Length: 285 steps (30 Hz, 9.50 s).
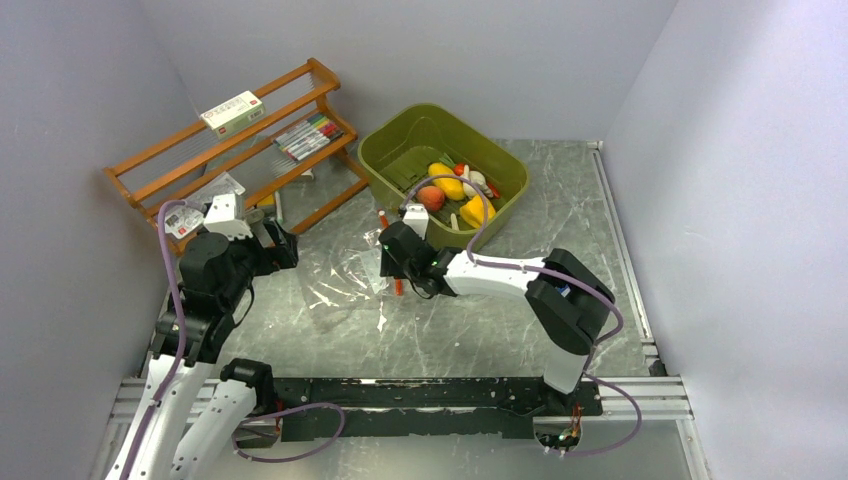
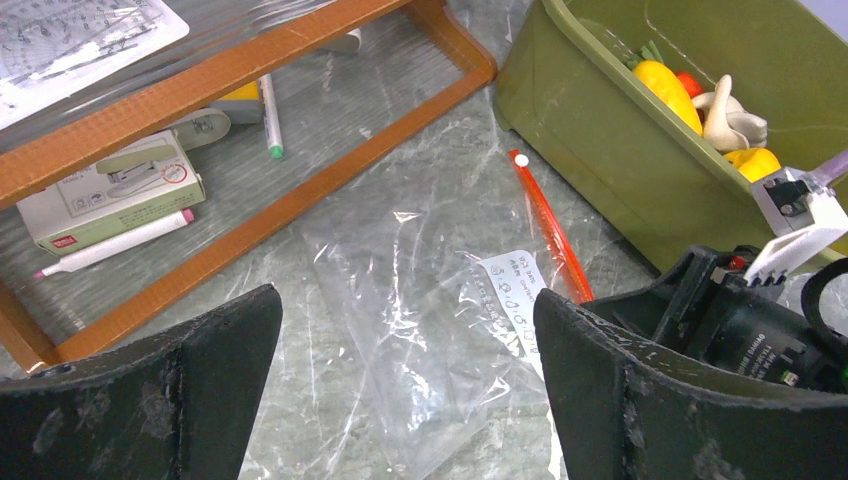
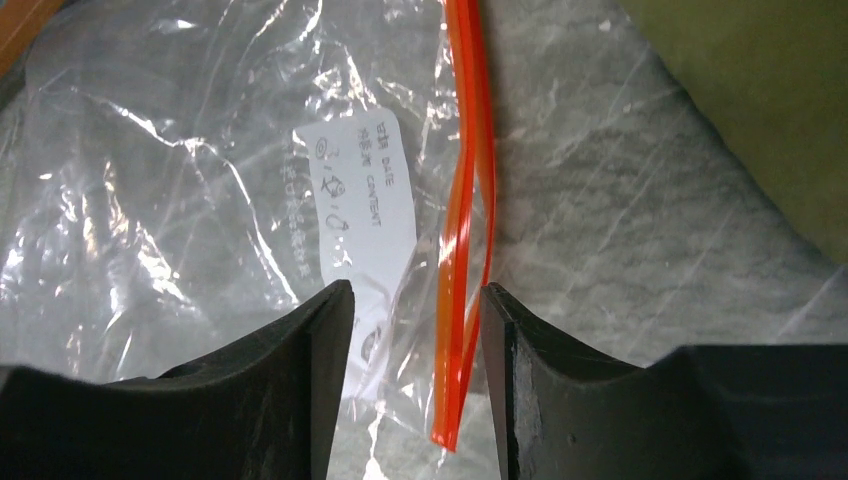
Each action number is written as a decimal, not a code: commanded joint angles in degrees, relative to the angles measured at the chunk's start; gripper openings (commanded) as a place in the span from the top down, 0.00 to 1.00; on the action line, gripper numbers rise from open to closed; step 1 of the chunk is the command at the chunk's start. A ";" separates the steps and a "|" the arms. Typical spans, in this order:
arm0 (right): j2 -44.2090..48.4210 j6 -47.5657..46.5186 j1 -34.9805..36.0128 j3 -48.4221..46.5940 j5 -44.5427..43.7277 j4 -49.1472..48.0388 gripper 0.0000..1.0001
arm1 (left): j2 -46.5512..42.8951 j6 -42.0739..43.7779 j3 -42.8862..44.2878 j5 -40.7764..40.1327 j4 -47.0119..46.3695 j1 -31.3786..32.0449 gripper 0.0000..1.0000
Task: Place the food in the zip-top bag and seal the zipper
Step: Pick up the zipper food storage bag at the center of the board, then open the zipper of the food storage bag.
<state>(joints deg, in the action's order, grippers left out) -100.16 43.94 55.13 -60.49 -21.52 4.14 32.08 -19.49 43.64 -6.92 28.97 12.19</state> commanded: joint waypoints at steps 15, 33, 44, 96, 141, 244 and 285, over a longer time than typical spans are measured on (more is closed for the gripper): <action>-6.04 -1.58 -1.44 -2.78 3.43 -4.68 0.51 | -0.61 0.99 -0.65 0.07 -1.51 -0.58 0.05; -7.65 -2.80 -2.13 -2.96 2.75 -6.29 0.59 | 0.25 0.72 -0.54 -0.49 -1.18 -0.58 0.05; -3.79 -8.26 -2.08 1.95 6.69 -16.16 0.98 | 0.61 0.92 -1.08 1.04 -1.98 -0.58 0.05; 16.83 -61.53 19.69 9.45 -8.85 -25.61 1.00 | 28.29 -20.53 1.86 34.57 -10.53 -0.58 0.39; 17.14 -31.34 14.76 -6.12 -5.66 -3.93 0.54 | 25.84 -13.08 -1.79 42.40 -13.92 0.03 0.93; 13.02 -30.79 17.53 -14.01 -33.11 -4.55 1.00 | 35.77 -5.85 12.99 15.78 11.66 1.75 0.77; 8.82 -18.21 15.12 -10.90 -29.37 -2.84 1.00 | 29.47 -10.83 13.82 44.01 -0.99 1.84 0.27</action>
<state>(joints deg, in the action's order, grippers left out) -90.52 24.49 70.59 -70.06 -48.69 1.17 62.00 -29.58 56.77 36.69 29.52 13.67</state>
